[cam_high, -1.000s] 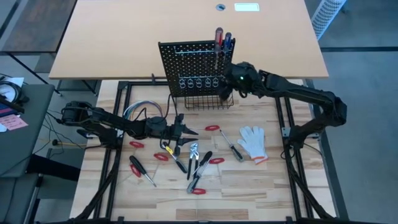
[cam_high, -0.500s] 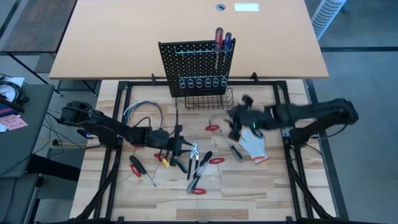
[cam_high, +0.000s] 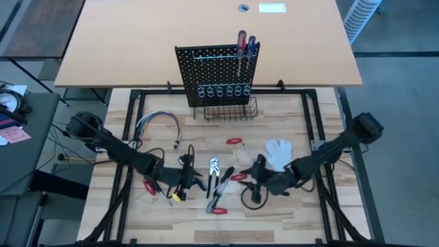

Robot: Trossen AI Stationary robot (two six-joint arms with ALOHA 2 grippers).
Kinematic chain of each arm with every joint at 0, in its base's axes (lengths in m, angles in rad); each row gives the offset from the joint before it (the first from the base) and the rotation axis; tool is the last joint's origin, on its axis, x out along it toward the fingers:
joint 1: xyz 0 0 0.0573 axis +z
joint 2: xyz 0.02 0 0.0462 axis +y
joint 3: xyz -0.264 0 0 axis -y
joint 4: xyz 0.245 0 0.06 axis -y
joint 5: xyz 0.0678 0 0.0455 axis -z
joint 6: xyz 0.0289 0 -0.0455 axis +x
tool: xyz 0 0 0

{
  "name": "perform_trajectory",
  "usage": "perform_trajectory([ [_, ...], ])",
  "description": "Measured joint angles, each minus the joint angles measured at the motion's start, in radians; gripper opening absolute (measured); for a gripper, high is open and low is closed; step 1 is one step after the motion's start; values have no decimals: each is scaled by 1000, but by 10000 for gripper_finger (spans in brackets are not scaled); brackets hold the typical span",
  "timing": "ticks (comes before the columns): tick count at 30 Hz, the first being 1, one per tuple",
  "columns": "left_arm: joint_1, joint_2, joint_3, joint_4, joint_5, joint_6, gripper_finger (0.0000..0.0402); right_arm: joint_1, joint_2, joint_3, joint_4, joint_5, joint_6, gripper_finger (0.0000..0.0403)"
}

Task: Hang tools onto peg board
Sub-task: Hang the gray bit driver handle onto the black pegboard

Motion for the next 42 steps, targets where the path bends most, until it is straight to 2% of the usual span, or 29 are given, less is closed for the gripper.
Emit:
perform_trajectory([
  [4, -42, 0, 0, -2, -34, -5, 95, -21, 143, 9, 161, -38, -91, 223],
  [7, -61, 0, 0, -11, -47, -3, 95, -63, 223, 47, 193, -184, -159, 246],
  [11, -70, 0, -17, -22, -61, -2, 95, -110, 316, 128, 174, -339, -281, 250],
  [14, -69, -3, -74, 60, -68, -5, 95, -127, 356, 214, 75, -376, -400, 245],
  [20, -66, -24, -188, 193, -74, -15, 95, -145, 421, 391, -278, -385, -516, 234],
  [25, -65, -53, -227, 225, -74, -17, 95, -156, 490, 472, -344, -445, -607, 219],
  [32, -65, -57, -227, 233, -79, -10, 95, -164, 547, 517, -370, -453, -656, 164],
  [40, -65, -57, -227, 233, -79, -10, 95, -177, 547, 516, -384, -451, -509, 25],
  [42, -65, -57, -227, 234, -80, -10, 95, -169, 547, 516, -381, -446, -489, 14],
])
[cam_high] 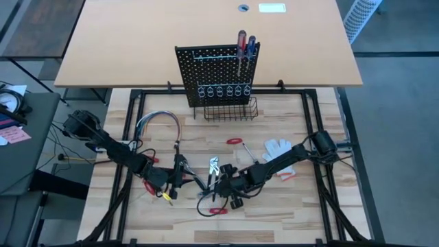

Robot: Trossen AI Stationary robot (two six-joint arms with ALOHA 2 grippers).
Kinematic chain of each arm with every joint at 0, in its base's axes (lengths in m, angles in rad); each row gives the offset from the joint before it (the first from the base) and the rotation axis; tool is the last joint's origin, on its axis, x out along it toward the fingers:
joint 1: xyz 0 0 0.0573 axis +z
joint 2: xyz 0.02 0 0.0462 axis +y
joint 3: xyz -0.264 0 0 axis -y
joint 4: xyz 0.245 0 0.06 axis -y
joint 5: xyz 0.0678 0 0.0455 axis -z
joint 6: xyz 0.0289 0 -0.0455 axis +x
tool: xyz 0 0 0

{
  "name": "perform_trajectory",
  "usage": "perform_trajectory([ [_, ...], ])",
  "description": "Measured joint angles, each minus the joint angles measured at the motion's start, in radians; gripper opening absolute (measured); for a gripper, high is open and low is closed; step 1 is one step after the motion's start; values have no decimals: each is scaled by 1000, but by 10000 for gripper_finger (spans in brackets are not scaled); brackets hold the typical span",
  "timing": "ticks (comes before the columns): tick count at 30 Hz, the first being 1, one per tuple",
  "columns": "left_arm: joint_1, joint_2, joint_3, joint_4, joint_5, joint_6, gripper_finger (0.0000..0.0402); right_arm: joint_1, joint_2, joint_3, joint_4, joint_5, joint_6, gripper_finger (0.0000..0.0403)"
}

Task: Hang tools onto peg board
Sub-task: Hang the gray bit driver handle onto the black pegboard

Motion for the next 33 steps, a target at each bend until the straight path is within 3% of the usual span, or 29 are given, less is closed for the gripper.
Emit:
perform_trajectory([
  [7, 0, 0, 0, -1, -12, 12, 95, 45, -41, -8, 15, 76, 60, 7],
  [12, 0, 0, 0, 0, -12, 14, 95, 51, -124, -104, 164, 117, 68, 7],
  [18, 0, 0, 0, 19, -11, 12, 95, 36, -276, -374, 603, 163, 70, 7],
  [23, 0, 1, 0, 114, -9, 55, 95, 2, -280, -542, 1130, 162, 53, 7],
  [28, 14, 22, 0, 279, -6, 120, 95, -21, -205, -560, 1471, 161, -8, 8],
  [33, 40, 76, 1, 445, 45, 164, 95, -27, -151, -522, 1608, 159, -45, 9],
])
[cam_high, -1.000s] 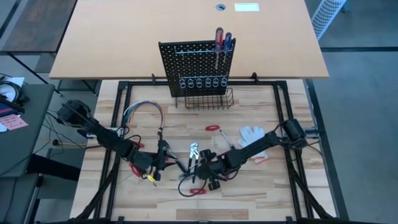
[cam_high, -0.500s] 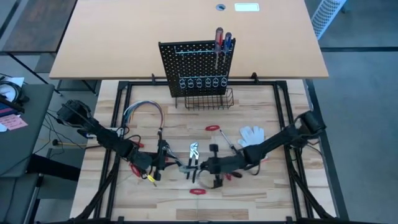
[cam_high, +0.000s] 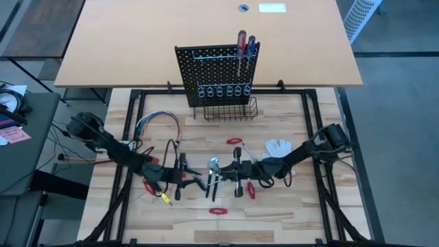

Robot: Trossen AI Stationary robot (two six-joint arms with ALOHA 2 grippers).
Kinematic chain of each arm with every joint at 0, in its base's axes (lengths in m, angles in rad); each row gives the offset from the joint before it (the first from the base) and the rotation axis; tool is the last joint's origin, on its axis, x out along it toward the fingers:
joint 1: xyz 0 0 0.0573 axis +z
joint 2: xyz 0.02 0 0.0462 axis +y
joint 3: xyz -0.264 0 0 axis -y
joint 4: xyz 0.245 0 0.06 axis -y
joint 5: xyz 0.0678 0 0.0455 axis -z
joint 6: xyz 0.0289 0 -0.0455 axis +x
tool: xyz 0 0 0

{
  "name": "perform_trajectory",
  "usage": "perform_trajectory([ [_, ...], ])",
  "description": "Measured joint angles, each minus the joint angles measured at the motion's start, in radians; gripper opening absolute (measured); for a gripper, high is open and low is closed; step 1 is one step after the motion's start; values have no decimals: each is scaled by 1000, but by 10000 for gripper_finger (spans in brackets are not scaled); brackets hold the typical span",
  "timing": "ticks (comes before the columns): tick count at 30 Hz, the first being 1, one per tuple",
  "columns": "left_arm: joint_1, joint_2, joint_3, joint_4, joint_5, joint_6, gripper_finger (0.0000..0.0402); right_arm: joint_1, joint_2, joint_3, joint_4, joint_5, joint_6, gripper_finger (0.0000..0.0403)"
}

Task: Hang tools onto peg board
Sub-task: Hang the gray bit driver handle onto the black pegboard

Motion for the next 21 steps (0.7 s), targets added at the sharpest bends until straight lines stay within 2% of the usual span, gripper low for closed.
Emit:
perform_trajectory([
  [4, 43, 33, 0, 75, 14, 6, 102, -6, 5, 39, -17, -1, -14, 10],
  [6, 74, 47, 3, 98, 64, 16, 114, -7, 4, 52, -8, -1, -43, 11],
  [9, 118, 67, 27, 110, 146, 17, 144, -8, 4, 74, -16, -1, -72, 11],
  [14, 174, 118, 94, 108, 202, 16, 197, -14, 4, 96, -18, -3, -85, 12],
  [17, 186, 141, 130, 108, 220, 1, 215, -14, 4, 104, -20, -3, -107, 12],
  [21, 188, 141, 159, 113, 220, 20, 219, -13, 4, 109, -21, -3, -109, 12],
])
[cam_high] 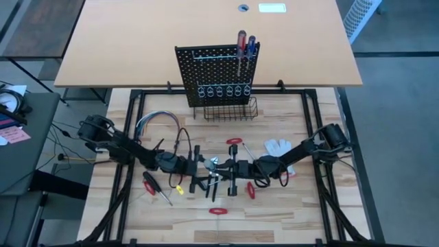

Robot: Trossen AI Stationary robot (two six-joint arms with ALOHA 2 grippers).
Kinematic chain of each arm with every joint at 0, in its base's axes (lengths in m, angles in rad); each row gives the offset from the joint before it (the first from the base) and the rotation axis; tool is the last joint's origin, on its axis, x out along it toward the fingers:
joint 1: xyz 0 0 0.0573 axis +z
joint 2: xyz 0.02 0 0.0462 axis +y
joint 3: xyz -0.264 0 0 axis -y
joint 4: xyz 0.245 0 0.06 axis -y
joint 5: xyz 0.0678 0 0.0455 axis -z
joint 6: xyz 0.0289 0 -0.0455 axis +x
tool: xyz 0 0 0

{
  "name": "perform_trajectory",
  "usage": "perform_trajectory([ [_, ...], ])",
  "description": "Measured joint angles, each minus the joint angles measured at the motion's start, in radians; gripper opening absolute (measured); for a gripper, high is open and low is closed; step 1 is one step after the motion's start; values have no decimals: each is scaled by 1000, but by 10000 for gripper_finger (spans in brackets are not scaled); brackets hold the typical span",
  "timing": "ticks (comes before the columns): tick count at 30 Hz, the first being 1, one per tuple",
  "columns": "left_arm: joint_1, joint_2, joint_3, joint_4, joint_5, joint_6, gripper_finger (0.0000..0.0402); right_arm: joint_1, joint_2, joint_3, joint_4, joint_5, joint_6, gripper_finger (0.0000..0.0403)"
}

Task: Hang tools onto peg board
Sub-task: Hang the gray bit driver handle onto the black pegboard

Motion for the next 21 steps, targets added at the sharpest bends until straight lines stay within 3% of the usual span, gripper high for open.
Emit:
perform_trajectory([
  [8, 0, -2, 43, -7, 0, 41, 182, 1, 0, 0, -1, 0, -1, 12],
  [21, 0, -3, 47, -48, 0, 34, 23, 2, 0, 0, -26, -1, -6, 13],
])
